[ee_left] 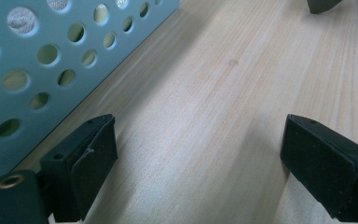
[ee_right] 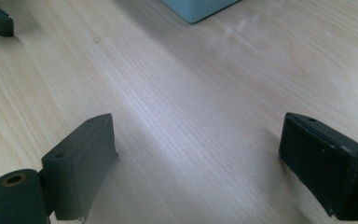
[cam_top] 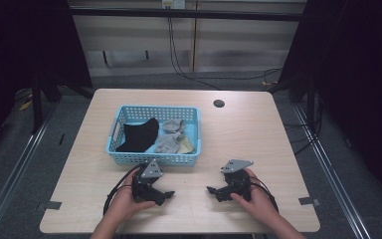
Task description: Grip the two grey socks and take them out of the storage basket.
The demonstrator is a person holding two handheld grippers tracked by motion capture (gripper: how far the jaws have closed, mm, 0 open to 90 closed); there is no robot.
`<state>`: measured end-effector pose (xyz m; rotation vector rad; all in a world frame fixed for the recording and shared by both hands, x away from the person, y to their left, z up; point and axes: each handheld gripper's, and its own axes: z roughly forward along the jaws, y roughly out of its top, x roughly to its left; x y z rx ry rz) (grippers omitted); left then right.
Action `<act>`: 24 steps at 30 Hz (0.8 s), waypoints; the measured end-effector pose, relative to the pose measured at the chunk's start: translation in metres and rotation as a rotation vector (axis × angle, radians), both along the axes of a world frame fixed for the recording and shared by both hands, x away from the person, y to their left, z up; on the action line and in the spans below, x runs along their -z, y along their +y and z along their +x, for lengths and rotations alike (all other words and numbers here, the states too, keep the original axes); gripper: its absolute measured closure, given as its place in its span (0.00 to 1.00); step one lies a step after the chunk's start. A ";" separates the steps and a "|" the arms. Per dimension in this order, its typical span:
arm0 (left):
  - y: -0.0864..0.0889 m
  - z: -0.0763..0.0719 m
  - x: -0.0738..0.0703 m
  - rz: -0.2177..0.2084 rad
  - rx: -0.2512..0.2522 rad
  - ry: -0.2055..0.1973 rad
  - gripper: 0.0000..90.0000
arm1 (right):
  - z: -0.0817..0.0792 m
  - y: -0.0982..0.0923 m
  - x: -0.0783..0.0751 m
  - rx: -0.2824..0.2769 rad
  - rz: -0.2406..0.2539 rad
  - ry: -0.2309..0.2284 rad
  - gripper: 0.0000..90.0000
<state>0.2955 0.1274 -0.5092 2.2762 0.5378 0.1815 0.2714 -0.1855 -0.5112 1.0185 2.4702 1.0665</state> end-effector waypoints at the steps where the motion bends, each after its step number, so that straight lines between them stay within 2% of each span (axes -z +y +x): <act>1: 0.000 0.000 0.000 -0.001 0.000 0.000 0.11 | 0.000 0.000 0.000 0.000 0.000 0.000 0.11; 7: 0.000 0.000 0.000 -0.008 -0.008 0.012 0.11 | 0.000 0.000 0.000 0.000 0.000 0.000 0.11; 9: -0.001 0.000 -0.003 0.012 -0.025 0.025 0.12 | 0.000 0.000 0.000 0.000 0.000 -0.001 0.11; 11: -0.003 0.000 -0.008 0.059 -0.041 0.039 0.16 | 0.000 0.000 0.000 0.000 0.000 0.000 0.11; 12: -0.004 0.000 -0.011 0.095 -0.056 0.062 0.18 | 0.000 0.000 0.000 -0.001 0.000 -0.001 0.12; 14: -0.004 0.000 -0.015 0.137 -0.059 0.080 0.19 | 0.000 0.000 0.000 0.000 0.000 0.000 0.11; 17: -0.003 0.000 -0.021 0.191 -0.044 0.130 0.20 | 0.000 0.000 0.000 0.000 0.000 0.000 0.11; 18: -0.003 0.001 -0.025 0.231 -0.033 0.147 0.22 | 0.000 0.000 0.000 0.000 0.000 0.001 0.12; 21: -0.002 0.002 -0.032 0.276 -0.055 0.196 0.23 | 0.000 0.000 0.000 0.000 0.000 0.001 0.12; 23: -0.001 0.005 -0.039 0.289 -0.063 0.247 0.24 | 0.000 0.000 0.000 0.000 0.000 0.000 0.12; 24: -0.001 0.007 -0.045 0.312 -0.063 0.248 0.24 | 0.000 0.000 0.000 0.000 0.000 0.001 0.12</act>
